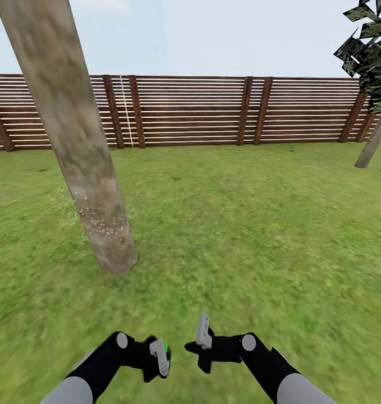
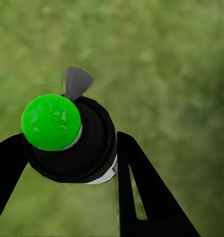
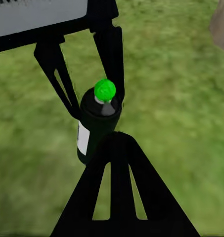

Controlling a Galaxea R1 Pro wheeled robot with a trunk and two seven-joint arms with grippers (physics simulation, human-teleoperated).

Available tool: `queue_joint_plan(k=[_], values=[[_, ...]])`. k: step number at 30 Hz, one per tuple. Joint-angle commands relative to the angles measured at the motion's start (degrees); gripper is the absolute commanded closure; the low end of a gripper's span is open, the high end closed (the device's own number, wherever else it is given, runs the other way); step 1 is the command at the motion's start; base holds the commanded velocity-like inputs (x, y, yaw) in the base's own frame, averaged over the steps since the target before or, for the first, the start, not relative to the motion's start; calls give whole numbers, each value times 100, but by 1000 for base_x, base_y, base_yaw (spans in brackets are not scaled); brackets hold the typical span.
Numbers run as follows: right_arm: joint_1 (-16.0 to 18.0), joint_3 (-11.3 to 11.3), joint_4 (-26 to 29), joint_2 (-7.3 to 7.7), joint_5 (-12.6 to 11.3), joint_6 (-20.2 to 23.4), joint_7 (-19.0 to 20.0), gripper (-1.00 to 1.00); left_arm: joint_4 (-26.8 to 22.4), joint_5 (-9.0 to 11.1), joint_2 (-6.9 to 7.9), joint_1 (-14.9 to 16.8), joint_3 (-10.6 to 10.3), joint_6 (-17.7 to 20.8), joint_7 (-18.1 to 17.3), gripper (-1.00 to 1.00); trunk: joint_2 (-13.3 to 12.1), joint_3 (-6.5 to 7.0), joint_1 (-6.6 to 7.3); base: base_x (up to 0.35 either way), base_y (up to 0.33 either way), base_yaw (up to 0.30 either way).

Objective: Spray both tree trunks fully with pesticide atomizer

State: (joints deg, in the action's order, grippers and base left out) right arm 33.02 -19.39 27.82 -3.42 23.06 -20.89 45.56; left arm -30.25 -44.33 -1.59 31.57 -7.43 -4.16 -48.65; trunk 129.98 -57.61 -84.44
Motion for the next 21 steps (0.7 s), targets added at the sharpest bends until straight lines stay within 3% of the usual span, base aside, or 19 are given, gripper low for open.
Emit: queue_joint_plan(k=[1, 8, 13, 21], values=[[2, 5, 4, -1, 84, -29, -3, 100, -17, -59, -14, 5, 6, -49, -130, 100, 2, -5, 1, 0, 0, 0], [2, 14, -4, 16, 128, -29, -10, 100, -103, -59, -161, 3, -3, -76, -343, 100, 2, -5, 1, 0, 0, 0], [2, 14, -5, 17, 128, -29, -12, 100, -123, -51, -242, 7, -265, -76, -338, 100, 2, -5, 1, 0, 0, 0], [2, 14, -5, 34, 128, -29, -12, 100, -139, -13, -318, 8, -276, -85, -346, 100, 2, -5, 1, 0, 0, 0]])
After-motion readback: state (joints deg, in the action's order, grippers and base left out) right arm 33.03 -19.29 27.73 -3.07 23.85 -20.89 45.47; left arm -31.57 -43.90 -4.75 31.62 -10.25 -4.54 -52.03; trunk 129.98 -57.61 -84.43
